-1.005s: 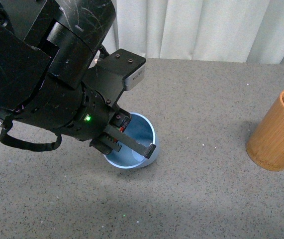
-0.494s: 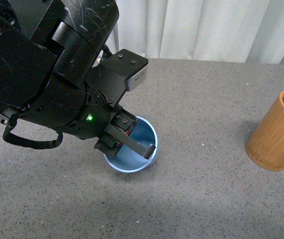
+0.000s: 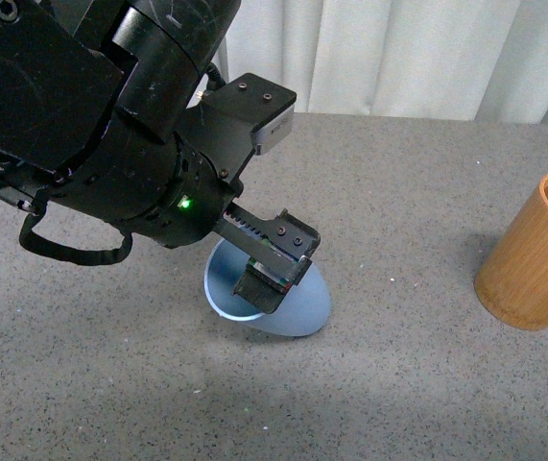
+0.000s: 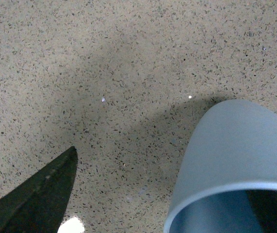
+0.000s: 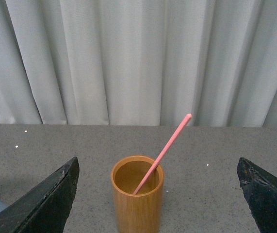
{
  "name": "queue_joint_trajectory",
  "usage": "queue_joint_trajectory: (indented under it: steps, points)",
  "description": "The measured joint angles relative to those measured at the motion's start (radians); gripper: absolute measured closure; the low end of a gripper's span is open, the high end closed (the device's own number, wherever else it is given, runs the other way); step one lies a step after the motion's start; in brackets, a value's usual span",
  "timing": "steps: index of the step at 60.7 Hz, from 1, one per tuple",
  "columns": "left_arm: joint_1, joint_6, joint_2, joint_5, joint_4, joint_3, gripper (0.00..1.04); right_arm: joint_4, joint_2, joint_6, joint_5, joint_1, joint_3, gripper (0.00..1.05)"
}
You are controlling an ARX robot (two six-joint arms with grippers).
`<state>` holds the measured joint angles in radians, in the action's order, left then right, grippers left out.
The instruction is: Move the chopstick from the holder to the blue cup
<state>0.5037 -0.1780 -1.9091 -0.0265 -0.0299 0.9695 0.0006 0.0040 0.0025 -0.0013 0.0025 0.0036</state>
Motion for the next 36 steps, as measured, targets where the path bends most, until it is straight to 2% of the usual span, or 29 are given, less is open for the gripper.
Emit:
queue_joint_trajectory:
  steps: [36]
  points:
    - [0.026, 0.006, 0.022, 0.003, 0.018, 0.003, 0.07, 0.000, 0.000, 0.000, 0.000, 0.000, 0.000, 0.10]
